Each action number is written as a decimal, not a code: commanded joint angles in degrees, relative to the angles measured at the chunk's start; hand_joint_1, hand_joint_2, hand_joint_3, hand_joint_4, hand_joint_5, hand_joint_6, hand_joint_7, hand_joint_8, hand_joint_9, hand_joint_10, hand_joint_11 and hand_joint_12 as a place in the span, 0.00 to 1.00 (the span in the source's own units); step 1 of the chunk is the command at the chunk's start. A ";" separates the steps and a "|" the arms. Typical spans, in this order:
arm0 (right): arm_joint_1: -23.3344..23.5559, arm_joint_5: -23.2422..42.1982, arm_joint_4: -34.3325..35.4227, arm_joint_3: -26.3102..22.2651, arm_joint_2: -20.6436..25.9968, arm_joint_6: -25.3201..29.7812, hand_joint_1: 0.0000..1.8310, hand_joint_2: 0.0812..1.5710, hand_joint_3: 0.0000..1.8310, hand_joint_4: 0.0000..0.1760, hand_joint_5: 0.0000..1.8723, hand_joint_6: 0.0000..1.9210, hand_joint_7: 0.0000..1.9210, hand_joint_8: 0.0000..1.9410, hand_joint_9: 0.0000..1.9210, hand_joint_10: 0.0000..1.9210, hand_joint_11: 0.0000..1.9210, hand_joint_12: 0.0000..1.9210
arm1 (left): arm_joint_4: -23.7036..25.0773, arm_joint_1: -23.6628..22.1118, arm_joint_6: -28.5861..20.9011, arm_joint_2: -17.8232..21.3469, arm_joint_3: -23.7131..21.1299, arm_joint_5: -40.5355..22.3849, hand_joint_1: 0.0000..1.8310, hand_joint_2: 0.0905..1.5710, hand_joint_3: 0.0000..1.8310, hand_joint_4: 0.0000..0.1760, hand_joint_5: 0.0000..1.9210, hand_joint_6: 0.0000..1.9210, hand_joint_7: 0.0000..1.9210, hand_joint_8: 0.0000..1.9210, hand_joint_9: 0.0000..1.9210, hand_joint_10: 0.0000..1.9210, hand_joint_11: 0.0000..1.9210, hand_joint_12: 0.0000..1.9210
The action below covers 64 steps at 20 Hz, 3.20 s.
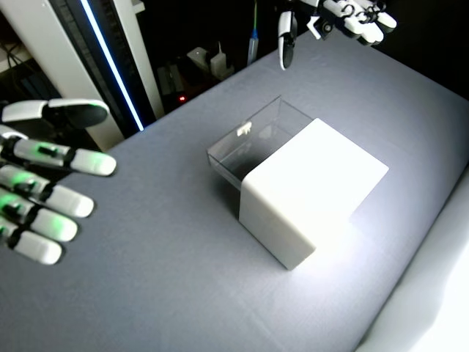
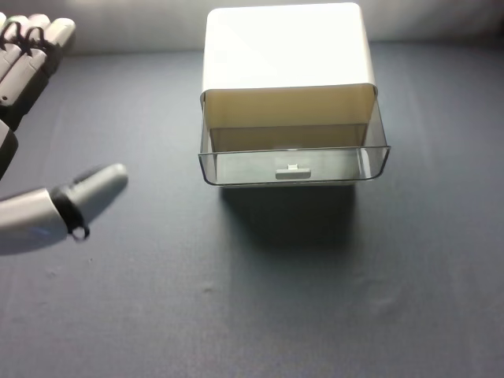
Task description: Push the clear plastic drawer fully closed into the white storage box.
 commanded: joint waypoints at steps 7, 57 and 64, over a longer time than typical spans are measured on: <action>0.26 6.33 -1.38 0.03 0.28 0.14 0.00 0.63 0.03 0.96 0.00 0.00 0.00 0.00 0.00 0.00 0.00 0.00 | 0.39 -0.17 -0.06 -0.19 0.18 -6.88 0.00 0.63 0.03 0.04 0.00 0.00 0.00 0.00 0.00 0.00 0.00 0.00; 27.02 -42.43 -54.77 6.21 -12.32 17.73 0.00 0.63 0.01 0.13 0.00 0.00 0.00 0.00 0.00 0.00 0.00 0.00 | -3.53 1.07 -0.49 -1.02 1.35 -4.72 0.00 0.68 0.03 0.22 0.00 0.00 0.00 0.00 0.00 0.00 0.00 0.00; 28.79 -45.76 -54.97 7.79 -13.44 16.16 0.00 0.63 0.01 0.31 0.00 0.00 0.00 0.00 0.00 0.00 0.00 0.00 | -3.53 1.10 -0.69 -1.02 1.35 -5.07 0.00 0.70 0.03 0.16 0.00 0.00 0.00 0.00 0.00 0.00 0.00 0.00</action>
